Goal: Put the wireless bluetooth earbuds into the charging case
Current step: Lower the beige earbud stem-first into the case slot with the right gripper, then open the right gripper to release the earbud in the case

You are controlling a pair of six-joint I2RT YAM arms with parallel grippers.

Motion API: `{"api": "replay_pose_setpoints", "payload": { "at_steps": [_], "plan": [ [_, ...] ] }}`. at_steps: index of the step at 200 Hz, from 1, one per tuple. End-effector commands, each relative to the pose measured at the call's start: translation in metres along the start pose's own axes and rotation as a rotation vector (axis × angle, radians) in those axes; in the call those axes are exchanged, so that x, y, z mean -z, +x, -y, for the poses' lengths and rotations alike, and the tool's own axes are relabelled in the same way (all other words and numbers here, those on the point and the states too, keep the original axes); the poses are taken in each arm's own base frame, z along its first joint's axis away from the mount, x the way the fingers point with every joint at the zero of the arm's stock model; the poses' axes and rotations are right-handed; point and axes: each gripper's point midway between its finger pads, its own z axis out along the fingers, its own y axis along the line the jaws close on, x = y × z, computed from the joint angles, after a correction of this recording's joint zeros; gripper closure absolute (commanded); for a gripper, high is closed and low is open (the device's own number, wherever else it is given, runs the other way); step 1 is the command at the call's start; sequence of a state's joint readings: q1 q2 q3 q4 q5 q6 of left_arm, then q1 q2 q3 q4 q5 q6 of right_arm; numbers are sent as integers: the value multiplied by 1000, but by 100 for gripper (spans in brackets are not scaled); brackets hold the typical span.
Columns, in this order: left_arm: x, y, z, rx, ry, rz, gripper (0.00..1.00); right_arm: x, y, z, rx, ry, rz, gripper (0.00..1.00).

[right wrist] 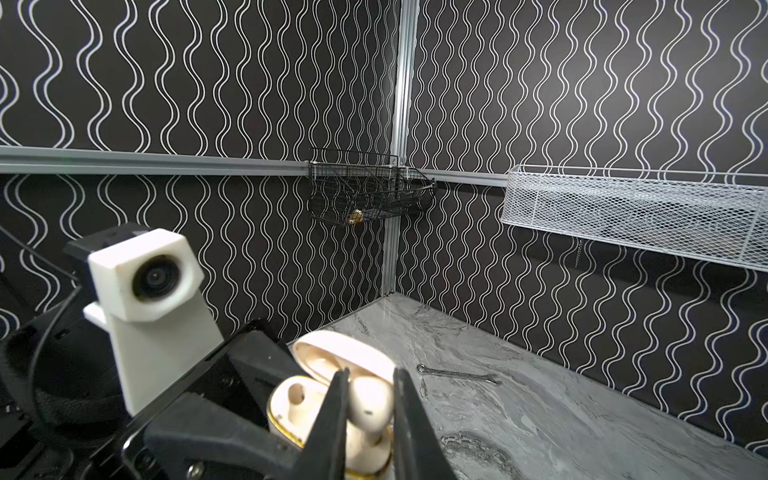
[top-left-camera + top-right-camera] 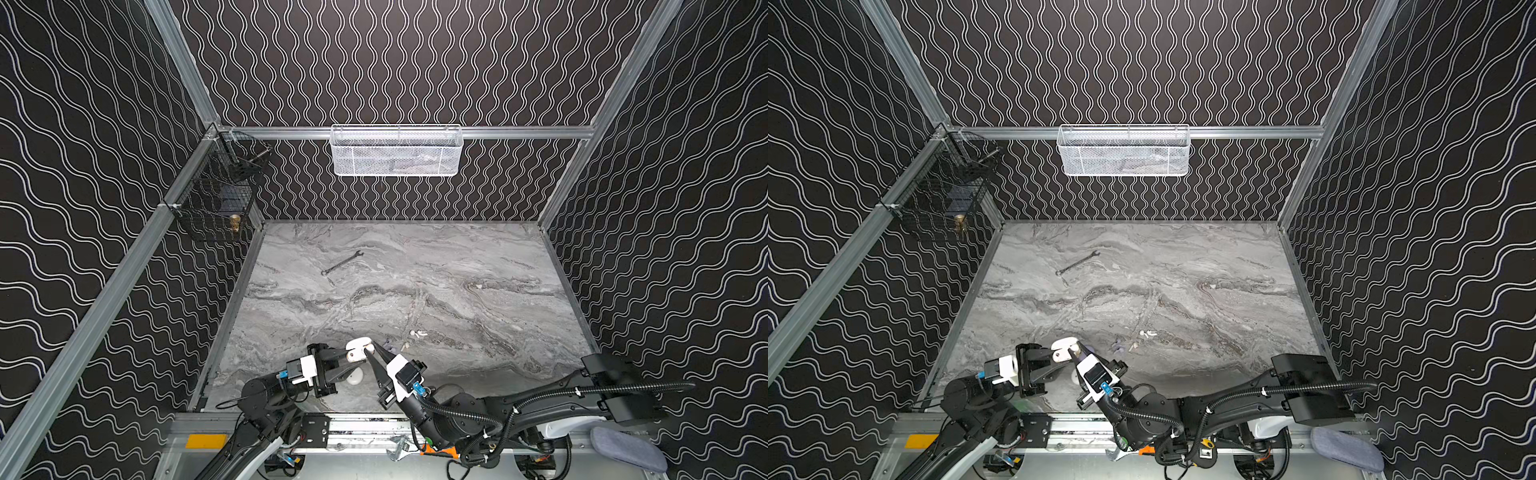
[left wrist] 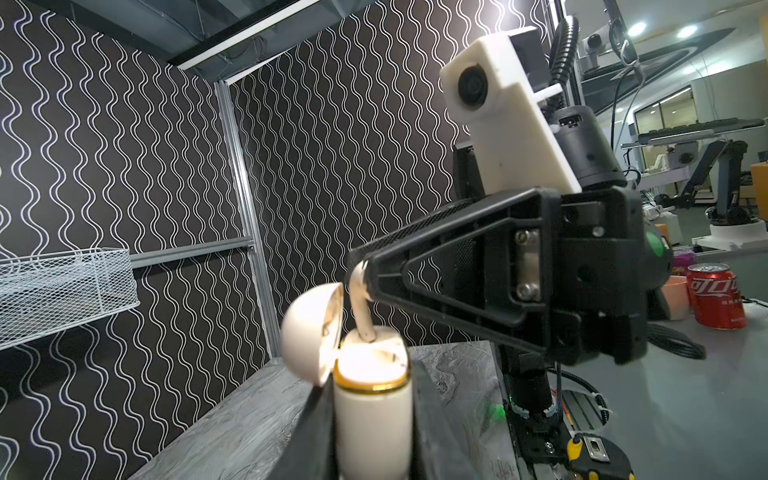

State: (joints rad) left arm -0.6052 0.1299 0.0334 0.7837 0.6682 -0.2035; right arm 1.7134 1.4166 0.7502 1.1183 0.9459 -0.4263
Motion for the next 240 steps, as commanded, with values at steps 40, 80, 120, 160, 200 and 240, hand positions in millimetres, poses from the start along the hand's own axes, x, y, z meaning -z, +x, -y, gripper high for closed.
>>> {"api": "replay_pose_setpoints", "payload": {
  "at_steps": [40, 80, 120, 160, 200, 240],
  "plan": [
    [0, -26, 2, -43, 0, 65, 100, -2, 11, -2, 12, 13, -32, 100],
    [1, -33, -2, -29, -40, 55, 100, 0, 14, -4, 14, -6, -26, 100],
    [1, -41, -4, -15, -56, 53, 100, -1, 15, -12, 14, -36, -21, 100],
    [0, -41, -4, -17, -56, 49, 100, -3, 16, -17, 17, -46, -24, 97],
    [1, -41, -2, -20, -46, 57, 100, -3, 11, -14, 4, -40, -15, 76],
    [1, -38, -4, -16, -55, 43, 100, -1, 4, -14, -25, -68, -16, 65]
  ]
}}
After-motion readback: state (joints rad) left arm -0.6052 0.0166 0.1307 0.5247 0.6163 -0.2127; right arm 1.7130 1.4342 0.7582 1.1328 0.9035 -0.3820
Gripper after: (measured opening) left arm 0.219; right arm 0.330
